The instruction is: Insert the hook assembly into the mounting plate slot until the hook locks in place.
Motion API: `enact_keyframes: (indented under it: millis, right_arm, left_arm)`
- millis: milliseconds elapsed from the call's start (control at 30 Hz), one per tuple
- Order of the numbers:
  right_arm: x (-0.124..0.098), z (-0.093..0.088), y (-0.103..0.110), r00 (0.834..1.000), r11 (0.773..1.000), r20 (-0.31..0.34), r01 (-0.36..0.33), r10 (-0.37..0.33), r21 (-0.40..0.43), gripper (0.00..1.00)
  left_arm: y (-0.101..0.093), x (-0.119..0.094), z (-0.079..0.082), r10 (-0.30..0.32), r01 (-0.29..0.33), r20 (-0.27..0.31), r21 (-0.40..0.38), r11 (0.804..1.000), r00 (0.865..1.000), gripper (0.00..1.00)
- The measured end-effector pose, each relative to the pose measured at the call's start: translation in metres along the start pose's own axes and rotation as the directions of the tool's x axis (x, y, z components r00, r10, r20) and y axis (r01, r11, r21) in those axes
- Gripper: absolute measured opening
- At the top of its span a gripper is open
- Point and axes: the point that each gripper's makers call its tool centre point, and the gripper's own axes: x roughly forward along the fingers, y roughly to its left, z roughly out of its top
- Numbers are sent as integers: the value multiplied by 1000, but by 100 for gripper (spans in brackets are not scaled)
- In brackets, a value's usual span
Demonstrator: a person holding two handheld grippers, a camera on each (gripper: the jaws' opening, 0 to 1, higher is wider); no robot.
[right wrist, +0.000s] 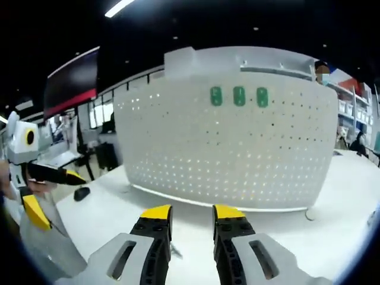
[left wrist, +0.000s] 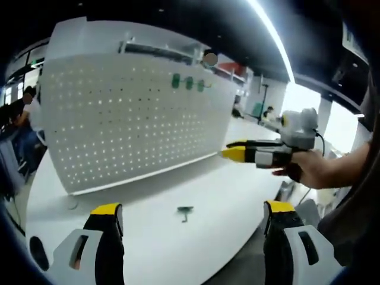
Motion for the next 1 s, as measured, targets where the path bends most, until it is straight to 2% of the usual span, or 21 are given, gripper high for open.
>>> enact_keyframes:
  millis: [100,167,367,767,1000]
  right_arm:
    - [-3,-15,20,999,999,-30,-34,34,3,26]
    - [-5,-21,29,998,998,-41,-54,55,19,26]
    - [-14,-40,56,988,993,-93,-122,121,-2,26]
    - [-34,-58,63,982,991,-139,-129,131,18,27]
    - [-42,-57,67,980,990,-144,-138,139,14,27]
  left_arm:
    - [-2,1,-4,-2,2,-11,-6,1000,1000,100]
    - [-2,0,-6,-3,3,-14,-12,1000,1000,100]
    - [-3,-1,-12,-5,5,-26,-25,1000,1000,100]
    - [-3,-2,-15,-9,8,-32,-32,999,999,100]
    - [-4,-1,-16,-17,16,-39,-29,999,999,100]
